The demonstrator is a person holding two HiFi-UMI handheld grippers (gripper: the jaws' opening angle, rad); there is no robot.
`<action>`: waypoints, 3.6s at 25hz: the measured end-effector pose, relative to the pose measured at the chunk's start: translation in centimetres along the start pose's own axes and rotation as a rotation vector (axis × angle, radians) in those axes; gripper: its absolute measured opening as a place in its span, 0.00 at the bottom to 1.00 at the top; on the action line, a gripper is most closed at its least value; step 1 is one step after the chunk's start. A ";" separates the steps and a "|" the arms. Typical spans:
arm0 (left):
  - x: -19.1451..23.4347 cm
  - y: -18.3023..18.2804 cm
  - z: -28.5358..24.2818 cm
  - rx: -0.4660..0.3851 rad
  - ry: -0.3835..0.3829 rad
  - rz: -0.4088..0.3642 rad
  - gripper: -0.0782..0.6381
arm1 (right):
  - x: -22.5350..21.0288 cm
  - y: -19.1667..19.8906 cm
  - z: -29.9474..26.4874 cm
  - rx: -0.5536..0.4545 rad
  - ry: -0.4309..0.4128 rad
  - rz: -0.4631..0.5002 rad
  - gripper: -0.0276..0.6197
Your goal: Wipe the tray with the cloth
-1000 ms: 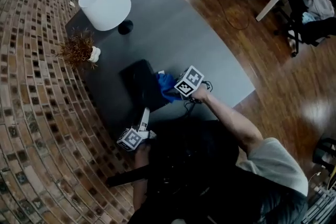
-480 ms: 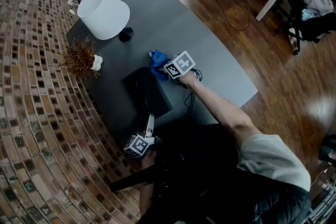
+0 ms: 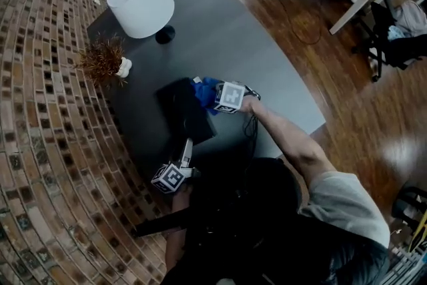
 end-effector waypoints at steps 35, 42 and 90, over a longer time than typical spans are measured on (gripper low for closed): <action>5.7 1.2 4.1 -0.198 0.023 0.370 0.32 | -9.4 -8.9 -2.1 0.306 0.020 0.030 0.27; 11.3 -8.2 1.1 -0.181 -0.046 0.241 0.34 | -2.6 0.3 4.4 0.177 -0.006 -0.148 0.28; 0.7 1.3 0.3 0.029 0.043 0.066 0.33 | 9.6 7.3 7.2 0.132 -0.191 0.385 0.29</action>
Point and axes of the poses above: the fingertips, and each gripper's own axes: z backward along the fingers, x to its left, y out of its underside, the point moved 8 cm from there along z, backward along the fingers, and after that the axes turned 12 degrees about y, right-handed, at the moved point
